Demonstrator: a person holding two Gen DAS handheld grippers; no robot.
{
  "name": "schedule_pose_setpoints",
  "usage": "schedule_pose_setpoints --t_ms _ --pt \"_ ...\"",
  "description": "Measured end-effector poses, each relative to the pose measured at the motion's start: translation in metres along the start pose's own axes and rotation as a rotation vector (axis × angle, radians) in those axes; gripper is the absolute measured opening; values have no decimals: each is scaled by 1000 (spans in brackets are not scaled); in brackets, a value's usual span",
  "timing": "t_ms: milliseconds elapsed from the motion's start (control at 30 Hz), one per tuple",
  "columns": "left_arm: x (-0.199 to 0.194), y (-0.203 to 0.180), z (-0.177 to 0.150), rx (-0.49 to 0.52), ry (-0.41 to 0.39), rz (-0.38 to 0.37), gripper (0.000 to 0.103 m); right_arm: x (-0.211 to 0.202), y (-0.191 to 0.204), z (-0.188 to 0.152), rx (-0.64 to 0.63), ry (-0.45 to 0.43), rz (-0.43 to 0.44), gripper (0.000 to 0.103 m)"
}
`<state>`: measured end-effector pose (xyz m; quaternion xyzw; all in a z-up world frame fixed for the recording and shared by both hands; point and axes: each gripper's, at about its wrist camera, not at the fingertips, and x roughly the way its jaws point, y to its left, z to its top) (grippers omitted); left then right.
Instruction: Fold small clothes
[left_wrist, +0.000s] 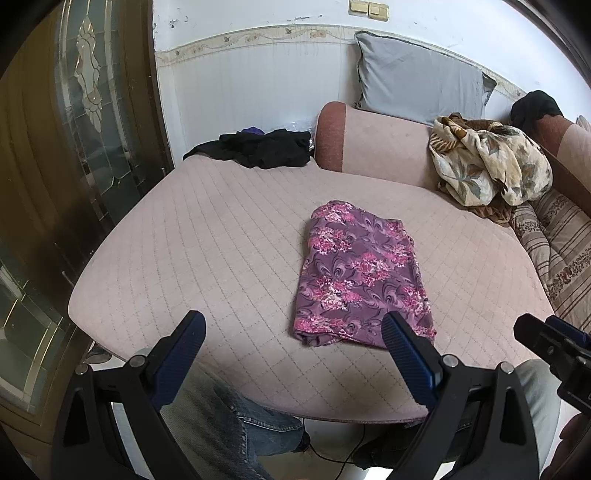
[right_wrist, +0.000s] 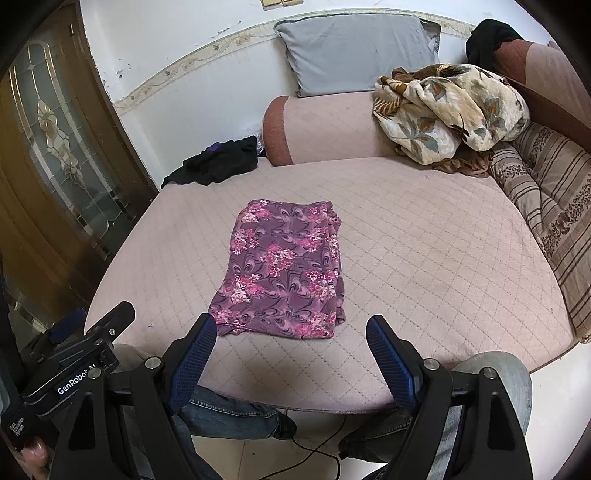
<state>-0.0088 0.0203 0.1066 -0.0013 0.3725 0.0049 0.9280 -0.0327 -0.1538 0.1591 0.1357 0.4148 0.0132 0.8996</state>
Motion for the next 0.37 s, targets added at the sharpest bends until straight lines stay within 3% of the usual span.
schedule_pose_setpoints --t_ms 367 --pt "-2 -5 1 35 -52 -5 96 4 -3 9 -6 16 4 87"
